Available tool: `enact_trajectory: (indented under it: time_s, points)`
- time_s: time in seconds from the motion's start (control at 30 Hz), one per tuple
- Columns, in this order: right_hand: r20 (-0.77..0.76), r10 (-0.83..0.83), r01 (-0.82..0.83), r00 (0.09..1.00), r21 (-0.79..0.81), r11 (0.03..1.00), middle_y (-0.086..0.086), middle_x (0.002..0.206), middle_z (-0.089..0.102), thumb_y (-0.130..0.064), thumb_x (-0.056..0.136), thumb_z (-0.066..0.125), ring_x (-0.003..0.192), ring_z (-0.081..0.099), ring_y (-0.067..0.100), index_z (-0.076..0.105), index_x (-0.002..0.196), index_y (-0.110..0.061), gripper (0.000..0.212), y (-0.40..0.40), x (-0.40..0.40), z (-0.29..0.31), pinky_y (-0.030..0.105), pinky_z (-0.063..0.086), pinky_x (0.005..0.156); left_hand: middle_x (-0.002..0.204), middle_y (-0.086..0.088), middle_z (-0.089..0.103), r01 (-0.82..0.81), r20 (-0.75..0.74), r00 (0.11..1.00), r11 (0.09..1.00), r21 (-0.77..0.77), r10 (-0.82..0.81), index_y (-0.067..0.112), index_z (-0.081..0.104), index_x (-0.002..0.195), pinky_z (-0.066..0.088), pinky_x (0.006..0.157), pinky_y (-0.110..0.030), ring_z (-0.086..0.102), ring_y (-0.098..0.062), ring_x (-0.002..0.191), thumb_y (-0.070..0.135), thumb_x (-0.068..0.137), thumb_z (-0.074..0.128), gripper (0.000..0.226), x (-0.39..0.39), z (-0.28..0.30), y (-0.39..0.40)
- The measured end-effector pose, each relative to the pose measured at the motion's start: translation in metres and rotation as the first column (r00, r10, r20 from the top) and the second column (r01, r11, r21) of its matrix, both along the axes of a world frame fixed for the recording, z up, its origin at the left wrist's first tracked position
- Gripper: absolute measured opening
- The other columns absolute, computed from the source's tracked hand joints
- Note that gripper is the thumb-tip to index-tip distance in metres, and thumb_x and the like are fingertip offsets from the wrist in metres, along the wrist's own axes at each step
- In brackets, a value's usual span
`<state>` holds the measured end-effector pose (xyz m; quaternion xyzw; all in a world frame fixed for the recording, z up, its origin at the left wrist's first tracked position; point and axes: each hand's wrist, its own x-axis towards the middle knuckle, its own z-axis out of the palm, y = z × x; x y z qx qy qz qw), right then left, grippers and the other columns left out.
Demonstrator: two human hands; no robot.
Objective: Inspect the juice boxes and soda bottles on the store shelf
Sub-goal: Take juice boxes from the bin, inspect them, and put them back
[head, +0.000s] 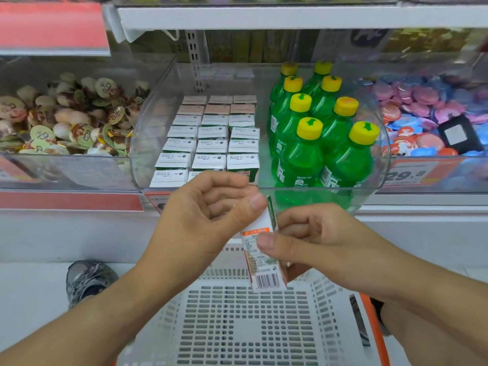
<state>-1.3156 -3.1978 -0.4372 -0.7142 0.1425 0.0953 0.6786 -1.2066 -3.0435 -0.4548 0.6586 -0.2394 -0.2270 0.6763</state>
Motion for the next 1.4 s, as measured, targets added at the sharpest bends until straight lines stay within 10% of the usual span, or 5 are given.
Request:
enact_trajectory:
  time_s: [0.23, 0.53, 0.77, 1.2, 1.4]
  points:
    - [0.028, -0.126, 0.124, 0.992, 0.056, 0.991, 0.004, 0.067, 0.067, -0.032, 0.057, 0.083, 0.056, 0.065, 0.018, 0.061, 0.105, 0.000, 0.061, -0.001, 0.001, -0.007, 0.027, 0.056, 0.058, 0.105, 0.000, 0.075, 0.139, 0.003, 0.990, 0.985, 0.100, -0.140, 0.024, 0.066, 0.118, 0.061, 0.082, -0.045, 0.074, -0.024, 0.087, 0.038, 0.083, 0.077, 0.040, -0.005, 0.003, 0.004]
    - [0.013, -0.188, 0.188, 0.982, -0.044, 0.981, 0.011, 0.070, 0.064, -0.061, 0.078, 0.056, 0.061, 0.065, 0.022, 0.052, 0.087, -0.003, 0.058, -0.003, 0.007, -0.007, 0.032, 0.055, 0.056, 0.104, -0.014, 0.075, 0.202, -0.153, 0.966, 0.978, -0.041, -0.206, 0.011, 0.057, 0.125, 0.060, 0.080, -0.036, 0.072, -0.028, 0.095, 0.022, 0.086, 0.056, 0.041, 0.000, -0.002, 0.003]
    - [0.022, -0.101, 0.101, 0.995, 0.007, 0.995, 0.015, 0.085, 0.069, -0.041, 0.063, 0.092, 0.070, 0.067, 0.026, 0.059, 0.105, -0.007, 0.064, -0.012, 0.007, -0.012, 0.033, 0.057, 0.063, 0.102, -0.011, 0.076, 0.127, -0.142, 0.982, 0.992, -0.011, -0.127, 0.015, 0.063, 0.115, 0.059, 0.072, -0.035, 0.070, -0.024, 0.086, 0.030, 0.086, 0.054, 0.034, 0.001, -0.004, 0.001]
    - [0.097, -0.029, 0.034, 0.995, -0.059, 0.998, 0.022, 0.089, 0.062, -0.020, 0.056, 0.096, 0.072, 0.064, 0.029, 0.059, 0.108, -0.011, 0.064, -0.020, 0.008, -0.012, 0.055, 0.061, 0.070, 0.103, -0.003, 0.077, 0.103, -0.081, 0.992, 0.989, 0.102, -0.095, 0.025, 0.061, 0.126, 0.054, 0.093, -0.046, 0.073, -0.022, 0.096, 0.039, 0.090, 0.056, 0.039, 0.002, 0.000, 0.002]
    - [0.097, -0.020, 0.027, 0.995, -0.066, 0.997, 0.013, 0.088, 0.065, -0.026, 0.064, 0.093, 0.077, 0.064, 0.024, 0.059, 0.103, -0.008, 0.055, -0.020, 0.004, -0.009, 0.042, 0.061, 0.064, 0.092, -0.004, 0.078, 0.047, 0.064, 0.996, 0.993, 0.110, -0.054, 0.016, 0.068, 0.112, 0.061, 0.079, -0.043, 0.075, -0.028, 0.082, 0.042, 0.077, 0.076, 0.045, 0.002, 0.002, 0.004]
